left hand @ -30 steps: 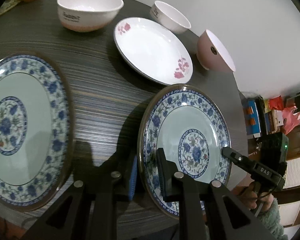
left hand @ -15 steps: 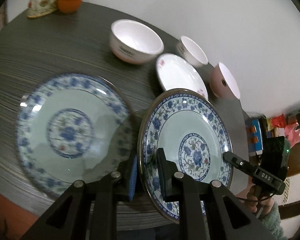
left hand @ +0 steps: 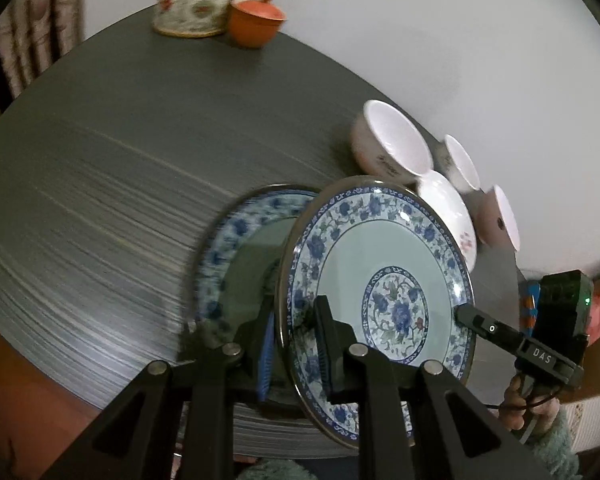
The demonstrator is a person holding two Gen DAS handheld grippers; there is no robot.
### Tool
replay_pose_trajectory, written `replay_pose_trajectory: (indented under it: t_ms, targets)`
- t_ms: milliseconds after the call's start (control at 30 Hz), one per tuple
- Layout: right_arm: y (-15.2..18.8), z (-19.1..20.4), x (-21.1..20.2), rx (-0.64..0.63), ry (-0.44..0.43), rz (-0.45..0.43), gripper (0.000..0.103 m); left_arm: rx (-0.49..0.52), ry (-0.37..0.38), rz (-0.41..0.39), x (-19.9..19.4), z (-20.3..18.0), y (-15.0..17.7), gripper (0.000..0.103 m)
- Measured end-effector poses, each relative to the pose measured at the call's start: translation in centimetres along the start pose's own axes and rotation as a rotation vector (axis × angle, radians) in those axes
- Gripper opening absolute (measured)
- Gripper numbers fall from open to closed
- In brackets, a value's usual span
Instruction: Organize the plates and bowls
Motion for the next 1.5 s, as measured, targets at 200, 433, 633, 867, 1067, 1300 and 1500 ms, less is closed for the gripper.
replay_pose_trajectory:
  t_ms: [200,433,633,867,1067,1300,1500]
  targets:
    - [-0.3,0.9,3.0,-0.003,0.013,0.047,0.012,-0.042,-0.014,0.008,0.8,2.2,-0.8,0.017]
    - [-0.3,1.1,4.5,0.001,0.037,0.079,0.012,-0.070,-0.012,0.022,1.6,3.8,-1.0,0.017]
    - [-0.2,1.4,5.4,-0.002,0.055,0.090,0.012,-0.080,-0.023,0.022,2.3,4.3,-1.2,0.017]
    - [-0.1,1.4,6.2,-0.018,0.102,0.102,0.014,-0.056,-0.034,0.011,3.1,3.7,-1.5,0.017]
    - [0.0,2.0,6.4,-0.024,0.149,0.103,0.018,-0.039,-0.055,-0.006,3.0,3.7,-1.4,0.018]
    - [0.0,3.5,6.9,-0.098,0.277,0.116,0.025,-0.042,-0.082,-0.020,2.9,3.7,-1.5,0.018]
    - [-0.1,4.6,7.8,-0.164,0.367,0.163,0.032,0.011,-0.163,-0.050,3.0,3.0,-1.3,0.024]
Point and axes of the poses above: each gripper's, at about its wrist camera, not at the fingertips, and x roughly the way its jaws point, z to its left, y to its underside, the point moved 6 cm from there along x, roughly the way its jaws point, and after that the axes turned 6 degrees about -x, right-handed, at the moved point
